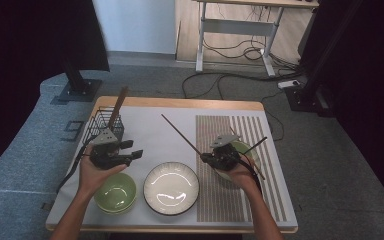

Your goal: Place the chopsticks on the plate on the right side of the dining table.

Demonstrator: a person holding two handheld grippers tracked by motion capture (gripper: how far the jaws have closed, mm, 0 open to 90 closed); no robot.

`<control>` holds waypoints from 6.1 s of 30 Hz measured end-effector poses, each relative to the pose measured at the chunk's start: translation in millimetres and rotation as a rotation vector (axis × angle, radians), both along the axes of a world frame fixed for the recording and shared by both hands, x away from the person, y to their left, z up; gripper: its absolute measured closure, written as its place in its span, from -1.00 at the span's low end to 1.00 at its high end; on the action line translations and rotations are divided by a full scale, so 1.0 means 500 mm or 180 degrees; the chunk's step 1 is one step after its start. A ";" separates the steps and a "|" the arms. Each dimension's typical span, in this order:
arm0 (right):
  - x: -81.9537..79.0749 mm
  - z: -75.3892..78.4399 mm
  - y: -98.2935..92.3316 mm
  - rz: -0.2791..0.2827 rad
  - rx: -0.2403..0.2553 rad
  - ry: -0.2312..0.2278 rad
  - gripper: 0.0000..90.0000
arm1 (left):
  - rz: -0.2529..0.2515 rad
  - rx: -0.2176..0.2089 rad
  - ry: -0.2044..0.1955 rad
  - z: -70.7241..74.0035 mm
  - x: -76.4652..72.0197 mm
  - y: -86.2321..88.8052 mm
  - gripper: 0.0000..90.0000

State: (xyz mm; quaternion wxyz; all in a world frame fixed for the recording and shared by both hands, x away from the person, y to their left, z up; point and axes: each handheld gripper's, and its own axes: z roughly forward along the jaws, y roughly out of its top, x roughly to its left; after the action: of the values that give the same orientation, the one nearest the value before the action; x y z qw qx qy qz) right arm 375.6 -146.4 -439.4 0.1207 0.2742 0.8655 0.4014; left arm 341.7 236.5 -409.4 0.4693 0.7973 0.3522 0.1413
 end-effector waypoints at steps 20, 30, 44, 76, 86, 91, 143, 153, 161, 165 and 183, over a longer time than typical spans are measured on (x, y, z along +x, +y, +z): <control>-0.018 0.011 -0.032 -0.0123 0.0121 -0.0038 0.87 | -0.0050 0.0046 -0.0004 -0.011 -0.028 -0.004 -0.18; -0.022 0.023 -0.054 -0.0234 0.0175 -0.0055 0.87 | -0.0116 -0.0064 0.0043 -0.018 -0.041 0.013 -0.20; -0.033 0.042 -0.091 -0.0360 0.0253 -0.0090 0.87 | -0.0081 -0.0232 -0.0027 -0.007 -0.063 0.027 -0.21; -0.060 0.050 -0.207 -0.0806 0.0364 -0.0082 0.87 | -0.0129 -0.0170 -0.0096 0.003 -0.074 0.017 -0.21; -0.060 0.049 -0.234 -0.0886 0.0425 -0.0059 0.87 | -0.0029 -0.0321 -0.0065 -0.002 -0.066 0.037 -0.18; -0.061 0.050 -0.244 -0.0933 0.0402 -0.0088 0.87 | -0.0034 -0.0312 -0.0048 -0.004 -0.064 0.036 -0.17; -0.051 -0.016 -0.368 -0.1698 0.0488 0.0098 0.87 | -0.0064 -0.0175 0.0052 -0.011 -0.066 0.028 -0.17; -0.049 -0.027 -0.379 -0.1798 0.0513 0.0108 0.87 | -0.0067 -0.0171 0.0049 -0.012 -0.066 0.027 -0.16; -0.049 -0.033 -0.389 -0.1921 0.0539 0.0113 0.87 | -0.0066 -0.0163 0.0049 -0.012 -0.066 0.027 -0.16; -0.050 -0.036 -0.396 -0.1978 0.0556 0.0119 0.87 | -0.0067 -0.0161 0.0045 -0.011 -0.066 0.028 -0.16; -0.046 -0.056 -0.412 -0.2156 0.0552 0.0233 0.87 | -0.0080 -0.0150 0.0049 -0.012 -0.067 0.027 -0.16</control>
State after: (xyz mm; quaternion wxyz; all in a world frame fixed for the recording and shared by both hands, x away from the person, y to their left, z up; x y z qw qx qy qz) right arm 352.5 -352.4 -467.3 0.1922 0.5692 0.6919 0.4005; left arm 308.1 250.2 -415.3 0.4870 0.7914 0.3490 0.1209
